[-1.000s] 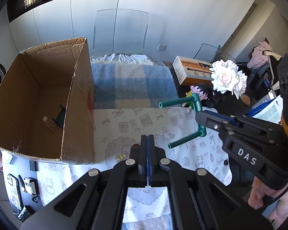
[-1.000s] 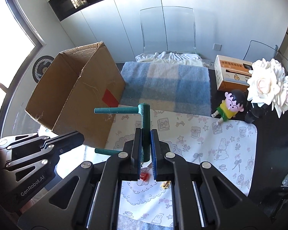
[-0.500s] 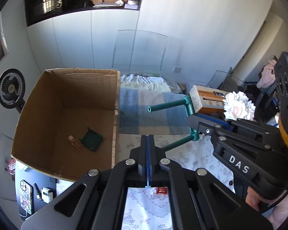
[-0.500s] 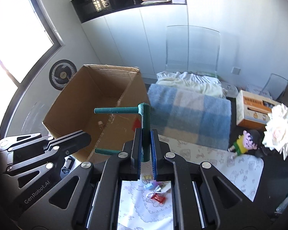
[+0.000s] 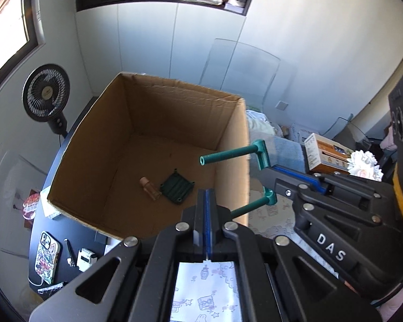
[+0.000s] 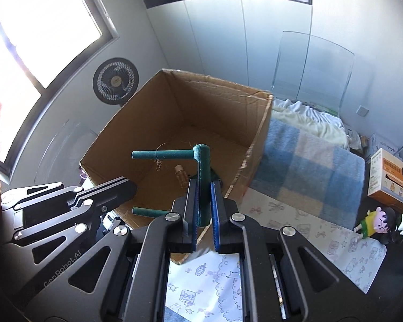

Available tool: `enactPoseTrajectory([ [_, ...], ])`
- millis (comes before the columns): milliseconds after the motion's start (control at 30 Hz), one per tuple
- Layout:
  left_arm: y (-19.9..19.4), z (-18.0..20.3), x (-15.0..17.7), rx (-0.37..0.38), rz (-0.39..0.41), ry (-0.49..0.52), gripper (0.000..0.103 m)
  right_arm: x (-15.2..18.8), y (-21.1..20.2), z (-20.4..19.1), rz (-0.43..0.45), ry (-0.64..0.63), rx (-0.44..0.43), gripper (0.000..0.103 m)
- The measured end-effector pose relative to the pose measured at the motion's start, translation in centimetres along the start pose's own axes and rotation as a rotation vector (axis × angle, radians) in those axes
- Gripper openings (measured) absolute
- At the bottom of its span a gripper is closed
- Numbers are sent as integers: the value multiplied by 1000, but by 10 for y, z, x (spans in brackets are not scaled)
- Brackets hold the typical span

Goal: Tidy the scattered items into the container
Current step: 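Carry the green stand with the right gripper over the cardboard box, then open the right gripper to drop the green stand into the box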

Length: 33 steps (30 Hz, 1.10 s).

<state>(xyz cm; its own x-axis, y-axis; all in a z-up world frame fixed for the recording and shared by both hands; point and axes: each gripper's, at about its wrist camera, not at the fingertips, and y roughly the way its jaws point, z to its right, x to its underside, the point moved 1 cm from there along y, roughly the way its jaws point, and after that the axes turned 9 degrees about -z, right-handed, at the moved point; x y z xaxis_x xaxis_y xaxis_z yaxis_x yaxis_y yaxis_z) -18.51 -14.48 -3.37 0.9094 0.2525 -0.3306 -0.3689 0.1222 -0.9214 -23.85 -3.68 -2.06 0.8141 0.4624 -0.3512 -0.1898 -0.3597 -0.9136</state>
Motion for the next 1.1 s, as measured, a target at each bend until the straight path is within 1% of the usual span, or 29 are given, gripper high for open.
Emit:
enactPoseTrajectory([
  [200,29,-34,-4,-16,-69,-60,0,-16,43,-18,-100,-21,16,9],
  [467,62,-55,-3,-30,-145,-102,0,-23,92,-27,-221,-22,29,9],
  [700,72,-55,-3,-31,-170,-102,0,-20,113,-23,-267,-19,20,10],
  [767,71,-53,-4,-34,-172,-97,0,-20,114,-23,-268,-22,13,14],
  [800,71,-53,-5,-34,-170,-96,0,-19,114,-23,-264,-24,12,14],
  [833,70,-53,-5,-36,-168,-96,0,-18,113,-23,-259,-27,11,16],
  [867,69,-53,-6,-39,-166,-98,0,-18,111,-23,-253,-30,10,24],
  [900,69,-53,-7,-42,-164,-100,1,-18,108,-23,-241,-36,11,30],
  [933,67,-54,-7,-43,-160,-104,1,-18,104,-23,-227,-43,16,45],
  [967,65,-55,-7,-43,-154,-109,1,-18,100,-23,-215,-44,21,55],
  [1067,58,-58,-7,-44,-138,-123,1,-18,88,-17,-185,-31,16,67],
  [1100,56,-59,-8,-44,-132,-128,2,-17,84,-15,-176,-21,15,74],
])
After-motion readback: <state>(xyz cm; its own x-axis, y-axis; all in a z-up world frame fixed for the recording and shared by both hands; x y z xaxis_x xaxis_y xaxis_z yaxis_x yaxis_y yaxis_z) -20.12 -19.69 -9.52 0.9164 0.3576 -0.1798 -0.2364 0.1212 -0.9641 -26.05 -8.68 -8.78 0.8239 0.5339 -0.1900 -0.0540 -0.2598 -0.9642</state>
